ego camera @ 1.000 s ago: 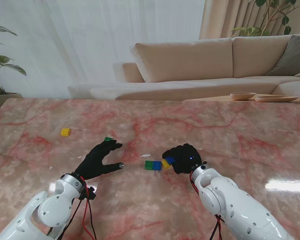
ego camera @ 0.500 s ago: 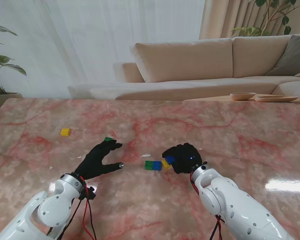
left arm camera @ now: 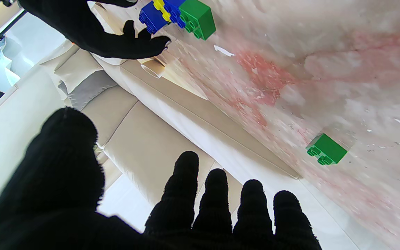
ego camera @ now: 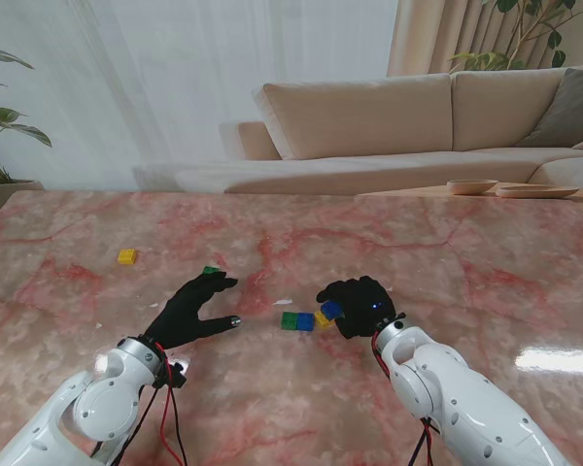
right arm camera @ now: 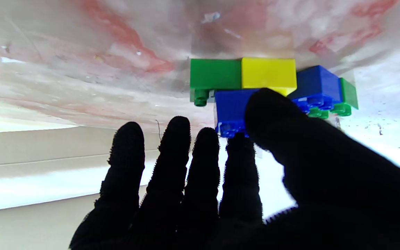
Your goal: Build a two-level staggered structure with toy bricks
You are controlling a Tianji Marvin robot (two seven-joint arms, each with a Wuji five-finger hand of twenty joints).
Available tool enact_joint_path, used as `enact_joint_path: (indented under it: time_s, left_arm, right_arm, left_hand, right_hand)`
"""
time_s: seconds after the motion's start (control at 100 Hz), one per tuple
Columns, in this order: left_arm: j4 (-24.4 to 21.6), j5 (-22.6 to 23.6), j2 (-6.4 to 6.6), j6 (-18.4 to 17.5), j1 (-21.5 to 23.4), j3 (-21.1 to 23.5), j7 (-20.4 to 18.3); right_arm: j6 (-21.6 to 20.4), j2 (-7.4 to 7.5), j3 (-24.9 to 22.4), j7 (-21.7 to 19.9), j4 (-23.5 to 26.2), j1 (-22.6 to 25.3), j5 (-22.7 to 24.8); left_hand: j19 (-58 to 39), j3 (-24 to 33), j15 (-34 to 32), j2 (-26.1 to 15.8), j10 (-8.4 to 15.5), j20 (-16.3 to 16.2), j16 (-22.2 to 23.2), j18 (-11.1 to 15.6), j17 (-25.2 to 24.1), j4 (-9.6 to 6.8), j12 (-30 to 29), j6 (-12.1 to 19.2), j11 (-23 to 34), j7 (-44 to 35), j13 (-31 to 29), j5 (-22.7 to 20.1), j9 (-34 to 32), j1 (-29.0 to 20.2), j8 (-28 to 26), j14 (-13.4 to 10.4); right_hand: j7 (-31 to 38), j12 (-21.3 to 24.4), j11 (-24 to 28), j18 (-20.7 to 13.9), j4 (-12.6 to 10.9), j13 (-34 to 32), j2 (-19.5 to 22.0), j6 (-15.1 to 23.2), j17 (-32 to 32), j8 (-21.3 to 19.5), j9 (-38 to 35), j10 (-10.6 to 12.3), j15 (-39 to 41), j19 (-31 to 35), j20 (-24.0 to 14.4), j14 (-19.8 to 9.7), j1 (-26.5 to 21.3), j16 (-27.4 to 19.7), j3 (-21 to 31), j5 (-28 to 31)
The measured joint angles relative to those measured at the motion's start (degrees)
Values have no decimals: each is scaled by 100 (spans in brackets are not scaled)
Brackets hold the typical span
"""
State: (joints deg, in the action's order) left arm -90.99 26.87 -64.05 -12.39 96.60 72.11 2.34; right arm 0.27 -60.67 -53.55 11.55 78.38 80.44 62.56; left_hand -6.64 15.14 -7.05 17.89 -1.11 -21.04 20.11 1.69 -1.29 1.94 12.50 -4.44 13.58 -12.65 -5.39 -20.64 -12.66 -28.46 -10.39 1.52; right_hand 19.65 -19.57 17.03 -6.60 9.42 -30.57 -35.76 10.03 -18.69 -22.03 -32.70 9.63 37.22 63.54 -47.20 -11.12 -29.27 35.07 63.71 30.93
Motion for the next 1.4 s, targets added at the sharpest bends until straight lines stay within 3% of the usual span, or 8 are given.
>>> enact_joint_path:
  time_s: [0.23, 0.34, 0.39, 0.46, 0.56, 0.79, 0.91, 1.4]
  left_arm:
    - [0, 1, 0, -15, 0, 7, 9]
    - [6, 5, 0, -24, -1, 7, 29]
    - [7, 5, 0, -29, -1, 6, 33]
    - [8, 5, 0, -37, -1, 4, 38]
    - [9, 5, -1, -50, -3, 1, 48]
    - [13, 10, -1, -72, -7, -2, 51]
    - [13, 11, -1, -70, -7, -2, 51]
    - [19, -4, 0, -69, -13, -11, 22]
  right_arm:
    - [25, 19, -440, 13, 605, 417, 258]
    - [138, 17, -501, 232, 758, 520, 311]
    - [249, 6, -496, 440, 768, 538, 309]
    - [444, -19, -458, 704, 768, 540, 277]
    - [564, -65, -390, 746, 761, 510, 127]
    - [647, -136, -193, 773, 585, 320, -43]
    - [647, -151, -71, 826, 432, 202, -113]
    - [624, -182, 183, 783, -90, -154, -352]
  left_hand:
    - [0, 0, 0, 0, 0, 0, 0, 0, 0, 0, 0, 0, 0, 0, 0, 0, 0, 52, 0, 0]
    - [0, 0, 0, 0, 0, 0, 0, 0, 0, 0, 0, 0, 0, 0, 0, 0, 0, 52, 0, 0]
    - [0, 0, 0, 0, 0, 0, 0, 0, 0, 0, 0, 0, 0, 0, 0, 0, 0, 52, 0, 0]
    - [0, 0, 0, 0, 0, 0, 0, 0, 0, 0, 0, 0, 0, 0, 0, 0, 0, 52, 0, 0]
    - [0, 0, 0, 0, 0, 0, 0, 0, 0, 0, 0, 0, 0, 0, 0, 0, 0, 52, 0, 0]
    - [0, 0, 0, 0, 0, 0, 0, 0, 0, 0, 0, 0, 0, 0, 0, 0, 0, 52, 0, 0]
    - [0, 77, 0, 0, 0, 0, 0, 0, 0, -1, 0, 0, 0, 0, 0, 0, 0, 52, 0, 0]
    - [1, 87, 0, 0, 0, 0, 0, -1, 0, -2, 0, 0, 0, 0, 0, 0, 0, 52, 0, 0]
  right_hand:
    - [46, -34, 170, 30, -2, -14, -1, -149, -15, -184, 35, -72, -73, -62, 0, 41, 268, 0, 4, 25]
    - [762, -1095, 1124, 60, -2, -500, 18, -191, -403, -1165, -412, -54, 337, 108, 0, 43, 314, 119, -79, 277]
    - [1223, -1629, 1528, 60, 104, -939, 14, 61, -731, -1552, -828, 35, 707, 426, 0, 39, 314, 320, -224, 546]
    - [2279, -2378, 1706, 60, 401, -1622, -109, 537, -1234, -1459, -1582, 127, 1157, 940, 0, -5, 133, 487, -492, 850]
    - [2843, -2762, 1748, 60, 402, -2232, -219, 865, -1764, -1330, -2369, 175, 1595, 1570, 0, -12, 80, 678, -588, 1385]
    - [2975, -2907, 1783, 24, 403, -2794, -275, 941, -2245, -1038, -3078, 242, 1926, 2070, 78, -12, -216, 816, -853, 1799]
    - [2975, -2907, 1718, 24, 403, -2846, -287, 941, -2301, -793, -3148, 248, 1934, 2088, 131, -12, -224, 817, -855, 1800]
    - [2983, -2907, 1570, 24, 403, -2846, -458, 942, -2284, -656, -3149, 251, 1880, 2148, 140, -12, -284, 818, -583, 1800]
